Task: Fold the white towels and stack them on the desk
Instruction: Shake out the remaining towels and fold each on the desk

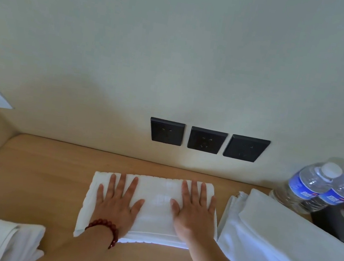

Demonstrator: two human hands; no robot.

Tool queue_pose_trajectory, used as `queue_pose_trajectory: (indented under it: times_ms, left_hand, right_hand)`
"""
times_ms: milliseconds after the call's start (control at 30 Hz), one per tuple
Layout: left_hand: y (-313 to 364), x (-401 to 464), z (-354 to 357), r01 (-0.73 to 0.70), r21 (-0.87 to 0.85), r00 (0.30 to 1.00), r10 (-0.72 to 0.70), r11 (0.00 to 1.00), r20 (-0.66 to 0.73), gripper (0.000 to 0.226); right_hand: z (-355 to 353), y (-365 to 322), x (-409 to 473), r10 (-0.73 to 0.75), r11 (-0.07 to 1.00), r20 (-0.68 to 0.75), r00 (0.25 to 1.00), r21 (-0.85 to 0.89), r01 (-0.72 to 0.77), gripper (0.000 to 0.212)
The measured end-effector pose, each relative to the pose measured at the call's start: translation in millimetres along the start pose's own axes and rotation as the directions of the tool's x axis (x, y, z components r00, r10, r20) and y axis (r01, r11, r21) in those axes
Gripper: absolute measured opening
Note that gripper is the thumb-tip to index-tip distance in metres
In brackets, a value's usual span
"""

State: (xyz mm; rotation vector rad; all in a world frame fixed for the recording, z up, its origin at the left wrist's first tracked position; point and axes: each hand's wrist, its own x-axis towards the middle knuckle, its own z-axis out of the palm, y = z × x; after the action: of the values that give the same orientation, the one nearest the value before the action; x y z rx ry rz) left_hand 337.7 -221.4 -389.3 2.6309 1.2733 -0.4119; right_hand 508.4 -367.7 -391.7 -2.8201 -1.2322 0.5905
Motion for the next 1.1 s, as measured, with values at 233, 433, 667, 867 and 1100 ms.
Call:
queue_pose_trajectory:
  times_ms: [233,433,667,867,1100]
  left_hand:
    - [9.2,2.1,-13.3,0.095,0.022,0.994,-0.096,0.995,0.061,0.069]
    - [101.0,-4.3,-77.6,-0.110,-0.290,0.990,0.078,0.951,-0.121,0.046]
    - [230.2,-17.3,-93.1,-0.013,-0.556,0.998,0.044,0.831,0.042,0.041]
    - [294.7,-31.4,-65.6,0.195,-0.685,0.970,-0.032,0.702,0.243,0.048]
    - [320.1,-30.9,-45.3,0.346,-0.770,0.925,-0.059,0.536,0.374,0.059]
  right_hand:
    - [-55.6,10.6,-28.3,0.037,0.990,0.163,0.986,0.125,-0.058,0.050]
    - [-100.4,71.3,-71.4,0.183,0.959,-0.211,0.960,0.255,-0.126,0.022]
    - [-96.0,202.0,-132.0,0.512,0.851,-0.458,0.727,0.384,-0.358,0.004]
    - [-91.3,299.2,-177.5,0.806,0.587,-0.340,0.485,0.570,-0.575,0.028]
    - [-82.8,340.6,-195.3,0.881,0.200,0.187,0.435,0.686,-0.700,0.065]
